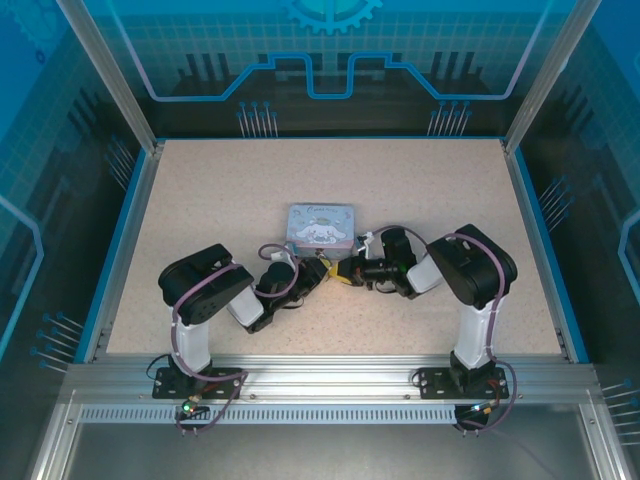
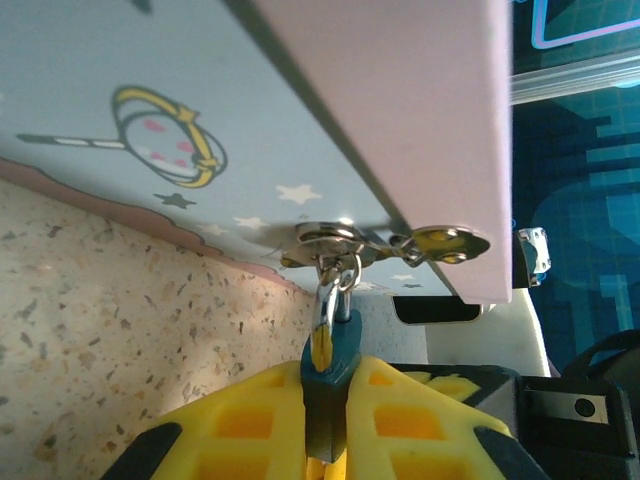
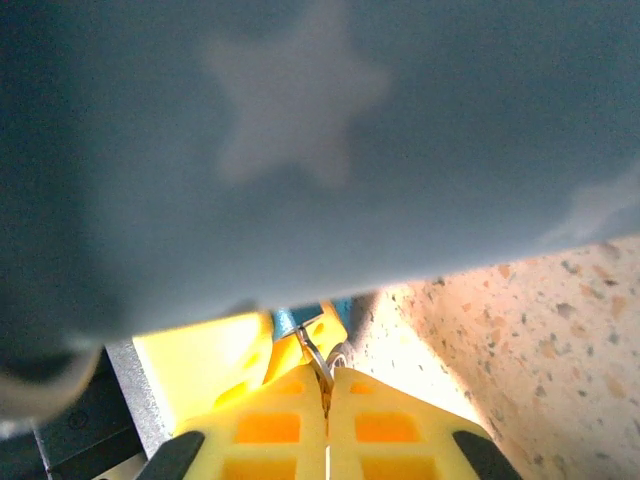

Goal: Unlock a padlock with a key

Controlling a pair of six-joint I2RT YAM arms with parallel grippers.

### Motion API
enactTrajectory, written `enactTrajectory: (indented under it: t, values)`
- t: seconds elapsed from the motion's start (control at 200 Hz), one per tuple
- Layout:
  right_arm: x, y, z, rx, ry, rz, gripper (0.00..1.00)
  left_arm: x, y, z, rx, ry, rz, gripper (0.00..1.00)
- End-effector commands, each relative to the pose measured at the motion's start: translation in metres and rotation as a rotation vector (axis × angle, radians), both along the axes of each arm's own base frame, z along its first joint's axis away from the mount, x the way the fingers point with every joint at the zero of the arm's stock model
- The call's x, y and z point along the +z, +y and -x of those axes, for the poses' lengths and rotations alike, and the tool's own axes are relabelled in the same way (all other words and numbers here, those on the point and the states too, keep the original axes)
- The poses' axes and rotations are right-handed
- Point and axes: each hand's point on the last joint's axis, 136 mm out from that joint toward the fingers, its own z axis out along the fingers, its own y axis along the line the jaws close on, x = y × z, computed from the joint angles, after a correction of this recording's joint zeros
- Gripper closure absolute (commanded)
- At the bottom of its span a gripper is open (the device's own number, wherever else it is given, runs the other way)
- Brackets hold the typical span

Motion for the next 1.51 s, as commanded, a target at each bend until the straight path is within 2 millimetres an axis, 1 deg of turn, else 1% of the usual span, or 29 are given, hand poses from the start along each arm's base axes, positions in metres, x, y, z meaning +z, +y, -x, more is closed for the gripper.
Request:
enactTrajectory:
  t: [0.0, 0.145, 0.22, 0.315, 0.395, 0.455, 0.55, 0.62, 0.64, 0.645, 0.72, 0.82, 0.925, 0.99, 1.141, 1.216, 1.276, 1.396, 1.501]
  values:
    - [0.017, -0.001, 0.007, 0.034, -0.090, -0.002, 0.81, 0.014, -0.001, -0.003, 0.011, -0.041, 0.008, 0.94]
    - [0.022, -0.017, 0.011, 0.049, -0.161, 0.095, 0.66, 0.015, 0.000, -0.003, 0.017, -0.020, 0.000, 0.98]
    - [0.024, -0.026, 0.016, 0.077, -0.219, 0.192, 0.60, 0.019, 0.000, -0.004, 0.022, -0.008, 0.003, 1.00]
    - [0.031, -0.039, 0.019, 0.118, -0.328, 0.326, 0.53, 0.024, 0.000, -0.004, 0.031, 0.014, 0.004, 1.00]
    - [0.038, -0.045, 0.018, 0.159, -0.458, 0.448, 0.50, 0.027, 0.000, -0.003, 0.035, 0.042, 0.001, 1.00]
    - [0.043, -0.046, 0.017, 0.189, -0.564, 0.541, 0.50, 0.030, 0.000, -0.003, 0.036, 0.057, 0.006, 1.00]
    - [0.052, -0.047, 0.013, 0.205, -0.788, 0.715, 0.51, 0.034, 0.000, -0.004, 0.039, 0.091, 0.025, 1.00]
    - [0.061, -0.046, 0.013, 0.184, -0.970, 0.799, 0.54, 0.037, -0.001, -0.005, 0.044, 0.111, 0.046, 1.00]
    - [0.064, -0.044, 0.015, 0.179, -1.023, 0.807, 0.54, 0.038, -0.001, -0.005, 0.044, 0.116, 0.049, 1.00]
    - [0.062, -0.044, 0.017, 0.185, -1.031, 0.807, 0.54, 0.038, -0.001, -0.005, 0.043, 0.116, 0.050, 1.00]
    - [0.071, -0.044, 0.018, 0.120, -1.192, 0.863, 0.54, 0.040, -0.001, -0.005, 0.043, 0.140, 0.047, 1.00]
    - [0.067, -0.046, 0.018, 0.105, -1.274, 0.928, 0.55, 0.041, 0.002, -0.006, 0.045, 0.164, 0.031, 1.00]
    - [0.060, -0.035, 0.024, 0.150, -1.380, 1.014, 0.55, 0.044, 0.006, -0.006, 0.047, 0.178, 0.035, 1.00]
    - [0.053, -0.028, 0.026, 0.179, -1.427, 1.079, 0.54, 0.047, 0.006, -0.008, 0.044, 0.183, 0.041, 1.00]
    - [0.043, -0.011, 0.020, 0.221, -1.530, 1.214, 0.53, 0.054, 0.003, -0.009, 0.029, 0.192, 0.049, 1.00]
    - [0.042, -0.001, 0.017, 0.238, -1.558, 1.221, 0.53, 0.055, 0.003, -0.009, 0.024, 0.194, 0.052, 1.00]
    - [0.042, 0.003, 0.014, 0.234, -1.567, 1.222, 0.53, 0.056, 0.003, -0.010, 0.023, 0.195, 0.057, 1.00]
    - [0.045, 0.004, 0.009, 0.227, -1.566, 1.197, 0.54, 0.055, 0.005, -0.009, 0.027, 0.198, 0.059, 1.00]
    - [0.042, 0.004, 0.007, 0.238, -1.563, 1.180, 0.55, 0.056, 0.005, -0.009, 0.026, 0.200, 0.070, 1.00]
